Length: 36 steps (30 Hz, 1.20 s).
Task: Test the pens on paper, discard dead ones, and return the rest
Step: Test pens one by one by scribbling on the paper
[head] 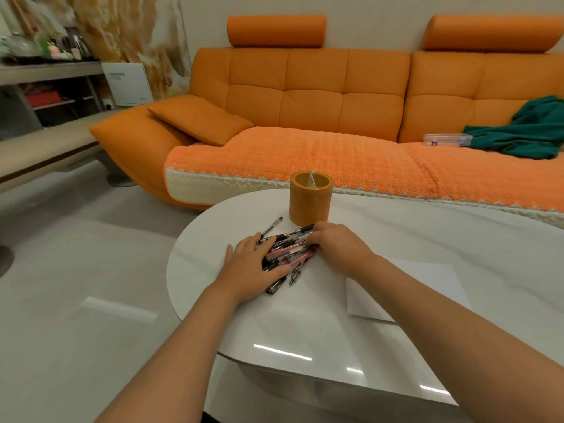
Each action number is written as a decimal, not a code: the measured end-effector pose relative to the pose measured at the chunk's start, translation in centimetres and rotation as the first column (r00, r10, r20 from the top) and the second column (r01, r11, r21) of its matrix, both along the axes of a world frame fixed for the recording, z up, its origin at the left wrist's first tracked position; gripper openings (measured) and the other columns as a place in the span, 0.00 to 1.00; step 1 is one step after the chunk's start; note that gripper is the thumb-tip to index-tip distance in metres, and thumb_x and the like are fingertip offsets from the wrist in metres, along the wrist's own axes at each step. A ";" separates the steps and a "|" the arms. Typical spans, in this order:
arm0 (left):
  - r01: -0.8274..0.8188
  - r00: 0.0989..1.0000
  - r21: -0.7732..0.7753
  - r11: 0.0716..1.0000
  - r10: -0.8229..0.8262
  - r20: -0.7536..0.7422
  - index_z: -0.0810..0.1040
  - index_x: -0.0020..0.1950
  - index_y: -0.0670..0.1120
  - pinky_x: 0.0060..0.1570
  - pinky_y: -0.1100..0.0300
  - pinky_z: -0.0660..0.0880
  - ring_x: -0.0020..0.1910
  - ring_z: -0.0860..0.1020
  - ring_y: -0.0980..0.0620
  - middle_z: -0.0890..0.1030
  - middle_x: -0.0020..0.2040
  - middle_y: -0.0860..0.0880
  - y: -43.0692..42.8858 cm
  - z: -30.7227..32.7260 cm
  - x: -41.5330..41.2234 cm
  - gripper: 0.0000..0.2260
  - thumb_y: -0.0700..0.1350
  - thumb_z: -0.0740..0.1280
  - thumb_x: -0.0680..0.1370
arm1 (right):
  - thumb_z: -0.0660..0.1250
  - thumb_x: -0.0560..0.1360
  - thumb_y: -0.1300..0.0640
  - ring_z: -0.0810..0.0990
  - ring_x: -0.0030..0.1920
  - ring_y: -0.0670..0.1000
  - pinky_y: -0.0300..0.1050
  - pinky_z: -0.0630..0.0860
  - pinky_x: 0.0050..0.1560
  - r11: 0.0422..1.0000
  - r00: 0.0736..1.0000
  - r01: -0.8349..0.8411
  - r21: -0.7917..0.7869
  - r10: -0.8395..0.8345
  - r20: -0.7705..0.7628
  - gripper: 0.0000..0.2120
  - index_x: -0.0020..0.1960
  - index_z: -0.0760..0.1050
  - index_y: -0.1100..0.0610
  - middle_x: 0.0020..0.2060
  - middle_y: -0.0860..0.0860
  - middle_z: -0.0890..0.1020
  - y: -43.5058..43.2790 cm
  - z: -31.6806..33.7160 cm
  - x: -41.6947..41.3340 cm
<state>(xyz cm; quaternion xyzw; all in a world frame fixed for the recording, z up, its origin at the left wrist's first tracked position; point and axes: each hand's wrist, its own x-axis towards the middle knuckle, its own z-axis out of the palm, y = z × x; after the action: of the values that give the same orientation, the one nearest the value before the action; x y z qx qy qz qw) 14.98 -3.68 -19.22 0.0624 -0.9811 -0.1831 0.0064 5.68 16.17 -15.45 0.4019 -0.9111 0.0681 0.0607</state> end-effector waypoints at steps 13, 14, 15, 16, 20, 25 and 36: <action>-0.051 0.994 0.056 0.997 0.056 -0.093 0.58 0.80 0.58 0.76 0.44 0.53 0.79 0.53 0.47 0.55 0.81 0.51 2.5 3.0 -1.0 0.32 0.67 0.59 0.78 | 0.56 0.79 0.61 0.72 0.40 0.53 0.51 0.71 0.40 0.964 0.944 0.255 -0.069 -0.233 0.231 0.06 0.54 0.66 0.53 0.45 0.54 0.76 8.2 2.9 2.7; -0.028 0.990 0.075 0.997 0.038 -0.139 0.61 0.79 0.58 0.75 0.45 0.55 0.78 0.55 0.48 0.59 0.80 0.52 3.3 3.4 -1.2 0.30 0.65 0.59 0.79 | 0.56 0.81 0.55 0.71 0.37 0.53 0.50 0.68 0.37 0.962 0.944 0.261 -0.077 -0.237 0.231 0.03 0.51 0.66 0.54 0.41 0.53 0.75 8.7 2.8 3.1; 0.009 0.982 0.077 0.997 0.006 -0.191 0.64 0.78 0.57 0.74 0.47 0.58 0.77 0.57 0.50 0.63 0.78 0.53 4.2 3.7 -1.3 0.27 0.62 0.60 0.80 | 0.55 0.82 0.49 0.71 0.36 0.53 0.49 0.65 0.35 0.959 0.942 0.270 -0.087 -0.244 0.230 0.10 0.47 0.67 0.54 0.37 0.53 0.75 9.2 2.7 3.4; 0.050 0.971 0.063 0.997 -0.034 -0.235 0.67 0.76 0.56 0.73 0.48 0.60 0.75 0.60 0.51 0.66 0.76 0.54 5.3 4.0 -1.5 0.24 0.60 0.61 0.81 | 0.54 0.82 0.45 0.71 0.35 0.53 0.49 0.64 0.35 0.953 0.941 0.283 -0.106 -0.254 0.225 0.15 0.44 0.67 0.54 0.35 0.52 0.75 9.7 2.6 3.6; 0.237 0.938 -0.008 0.972 -0.230 -0.260 0.74 0.71 0.55 0.70 0.53 0.64 0.71 0.65 0.54 0.73 0.70 0.56 9.9 4.4 -2.1 0.18 0.55 0.63 0.81 | 0.54 0.84 0.52 0.75 0.42 0.54 0.50 0.72 0.42 0.930 0.932 0.316 -0.189 -0.267 0.246 0.11 0.53 0.72 0.55 0.43 0.49 0.75 11.3 1.6 3.4; 0.382 0.918 -0.071 0.922 -0.387 -0.087 0.72 0.73 0.56 0.71 0.52 0.63 0.73 0.62 0.54 0.70 0.73 0.55 12.7 3.2 -3.1 0.22 0.58 0.65 0.79 | 0.58 0.81 0.52 0.75 0.40 0.52 0.45 0.67 0.34 0.931 0.956 0.283 -0.232 -0.255 0.142 0.06 0.54 0.73 0.48 0.43 0.47 0.79 12.2 1.8 3.0; 0.395 0.918 -0.019 0.918 -0.395 -0.003 0.69 0.73 0.57 0.61 0.57 0.66 0.67 0.63 0.56 0.68 0.67 0.58 12.9 1.7 -3.7 0.28 0.64 0.67 0.75 | 0.56 0.70 0.38 0.61 0.26 0.51 0.45 0.58 0.29 0.907 0.945 0.326 -0.268 -0.302 0.126 0.22 0.26 0.62 0.53 0.22 0.51 0.64 11.9 1.2 2.4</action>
<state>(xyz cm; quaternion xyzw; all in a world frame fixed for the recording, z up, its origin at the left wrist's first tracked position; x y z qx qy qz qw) 11.32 9.20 -17.52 -0.1376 -0.9751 -0.1721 -0.0270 8.09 28.10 -14.22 0.2341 -0.9462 0.2043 0.0906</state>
